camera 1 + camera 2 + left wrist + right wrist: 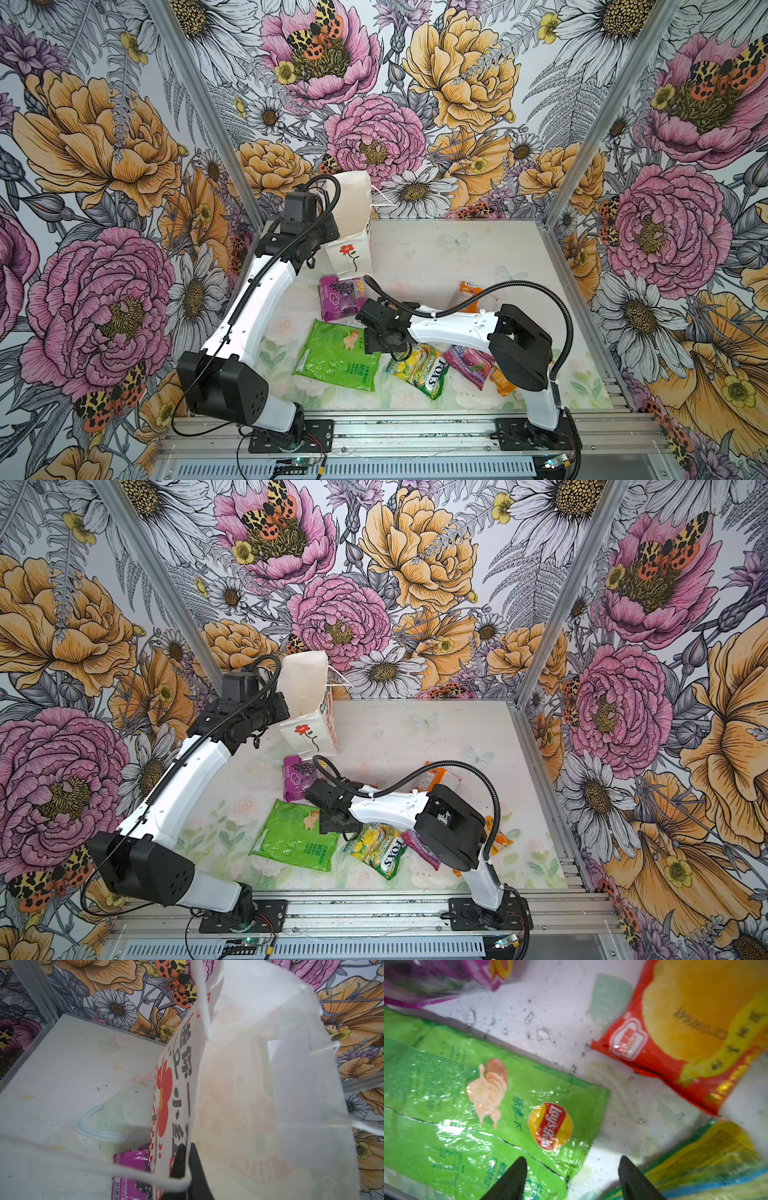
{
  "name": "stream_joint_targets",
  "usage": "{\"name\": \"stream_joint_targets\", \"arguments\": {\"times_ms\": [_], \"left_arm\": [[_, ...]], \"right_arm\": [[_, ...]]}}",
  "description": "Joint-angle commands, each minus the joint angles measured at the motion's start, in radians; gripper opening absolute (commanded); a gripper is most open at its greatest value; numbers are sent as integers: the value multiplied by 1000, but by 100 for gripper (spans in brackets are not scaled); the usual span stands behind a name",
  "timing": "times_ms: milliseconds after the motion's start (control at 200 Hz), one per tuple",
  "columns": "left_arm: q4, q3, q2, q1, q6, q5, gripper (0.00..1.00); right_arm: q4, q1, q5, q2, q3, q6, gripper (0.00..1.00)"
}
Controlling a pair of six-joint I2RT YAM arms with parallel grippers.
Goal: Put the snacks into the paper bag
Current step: 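Lower the right gripper onto the green Lay's chip bag and close on its edge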
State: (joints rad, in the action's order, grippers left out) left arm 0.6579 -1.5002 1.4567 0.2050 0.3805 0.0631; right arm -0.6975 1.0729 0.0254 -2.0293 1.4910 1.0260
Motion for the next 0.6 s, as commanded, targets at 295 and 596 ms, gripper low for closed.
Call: {"name": "stream_joint_targets", "arguments": {"times_ms": [295,596], "left_arm": [[-74,81,-93,-14,-73,-71,0],[-84,92,-94,-45,-65,-80,0]], "right_arm": [[-52,18,-19,-133,83,126,71],[-94,17,-17,-242,129,166,55]]}}
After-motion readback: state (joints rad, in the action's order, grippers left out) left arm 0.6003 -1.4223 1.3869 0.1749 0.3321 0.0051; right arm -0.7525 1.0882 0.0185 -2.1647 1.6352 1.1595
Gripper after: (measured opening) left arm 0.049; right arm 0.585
